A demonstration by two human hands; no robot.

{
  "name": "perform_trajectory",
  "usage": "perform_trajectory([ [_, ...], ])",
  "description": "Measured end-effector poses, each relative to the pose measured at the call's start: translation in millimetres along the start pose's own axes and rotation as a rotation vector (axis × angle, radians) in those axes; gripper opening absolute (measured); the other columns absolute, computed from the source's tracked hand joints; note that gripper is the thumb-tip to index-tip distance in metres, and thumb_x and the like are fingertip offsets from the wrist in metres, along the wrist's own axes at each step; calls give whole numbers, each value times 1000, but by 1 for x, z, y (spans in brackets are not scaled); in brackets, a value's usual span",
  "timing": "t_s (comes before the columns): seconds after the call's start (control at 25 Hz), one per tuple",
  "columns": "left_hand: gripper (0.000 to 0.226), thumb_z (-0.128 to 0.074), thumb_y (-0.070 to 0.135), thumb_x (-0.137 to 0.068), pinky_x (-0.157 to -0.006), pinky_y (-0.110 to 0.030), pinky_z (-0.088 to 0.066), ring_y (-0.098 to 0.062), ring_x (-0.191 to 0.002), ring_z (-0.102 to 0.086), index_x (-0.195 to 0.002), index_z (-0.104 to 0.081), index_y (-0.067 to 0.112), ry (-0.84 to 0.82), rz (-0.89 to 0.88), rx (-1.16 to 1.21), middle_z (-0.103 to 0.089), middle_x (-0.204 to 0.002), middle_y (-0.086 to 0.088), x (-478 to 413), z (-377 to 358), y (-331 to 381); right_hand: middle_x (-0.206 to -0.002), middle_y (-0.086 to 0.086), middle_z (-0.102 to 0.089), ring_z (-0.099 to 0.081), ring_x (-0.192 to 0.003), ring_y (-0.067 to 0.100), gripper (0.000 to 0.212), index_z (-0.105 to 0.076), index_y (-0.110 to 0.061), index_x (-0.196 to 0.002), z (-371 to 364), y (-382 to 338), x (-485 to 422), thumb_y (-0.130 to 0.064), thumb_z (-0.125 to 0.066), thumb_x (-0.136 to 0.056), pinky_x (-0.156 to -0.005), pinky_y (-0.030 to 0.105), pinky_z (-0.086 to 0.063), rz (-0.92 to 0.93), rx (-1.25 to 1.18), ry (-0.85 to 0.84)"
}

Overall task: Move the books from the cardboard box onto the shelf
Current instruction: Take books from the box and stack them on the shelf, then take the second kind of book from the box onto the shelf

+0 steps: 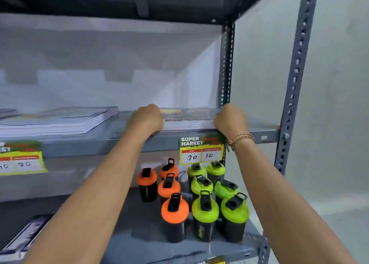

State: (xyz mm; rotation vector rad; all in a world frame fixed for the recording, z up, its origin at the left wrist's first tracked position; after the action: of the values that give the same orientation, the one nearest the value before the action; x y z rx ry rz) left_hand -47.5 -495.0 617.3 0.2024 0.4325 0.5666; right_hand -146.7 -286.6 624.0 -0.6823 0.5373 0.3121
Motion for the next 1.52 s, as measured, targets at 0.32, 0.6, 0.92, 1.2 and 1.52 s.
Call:
perform_trajectory([
  [0.32,27,-57,3,-80,-81,-41,-54,-36,-104,-63,-103,-71,9,743,-790,28,-71,-112,-12,137,-32,163,-129,29,-49,-47,-123,38,28,-57,8,-116,69,114,139,-4,-52,-92,-106,40,-40,234,-283,910],
  [0.6,40,-39,9,-76,-68,-30,-58,-27,-86,-71,-96,-72,15,-428,-1323,212,-75,-101,-5,369,-393,310,-142,24,-39,-31,-134,38,36,-54,-2,-124,-38,505,417,-11,-52,-89,-110,37,-19,-1154,41,543],
  [0.92,44,-47,5,-86,-101,-38,-45,-35,-124,-51,-129,-46,-3,-1395,-865,-477,-50,-137,-24,524,-706,200,-140,19,-35,-37,-127,39,65,-34,2,-135,-98,597,689,-31,-62,-86,-103,41,-38,-2138,38,87],
  [1.2,38,-49,-1,-86,-97,-45,-46,-38,-120,-50,-124,-46,0,-1166,-692,-429,-48,-130,-22,521,-709,202,-133,20,-45,-45,-121,36,42,-45,3,-123,-95,606,689,-13,-58,-87,-100,38,-40,-2062,163,115],
  [1.52,28,-63,14,-89,-91,-40,-50,-35,-115,-57,-113,-61,-1,-1045,-832,-263,-60,-123,-20,482,-638,254,-131,23,-52,-49,-122,40,39,-44,5,-119,-57,582,649,-3,-59,-84,-102,47,-43,-2034,39,436],
])
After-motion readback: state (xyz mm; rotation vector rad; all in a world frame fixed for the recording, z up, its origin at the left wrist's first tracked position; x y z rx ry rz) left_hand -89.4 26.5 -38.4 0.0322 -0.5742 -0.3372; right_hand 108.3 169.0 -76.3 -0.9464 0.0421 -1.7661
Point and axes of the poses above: each hand's wrist, its own x-axis away from the middle knuckle, its own z-axis out of the back of the hand, y = z × x, the point moved 10 cm from there along -x, towards the middle knuckle
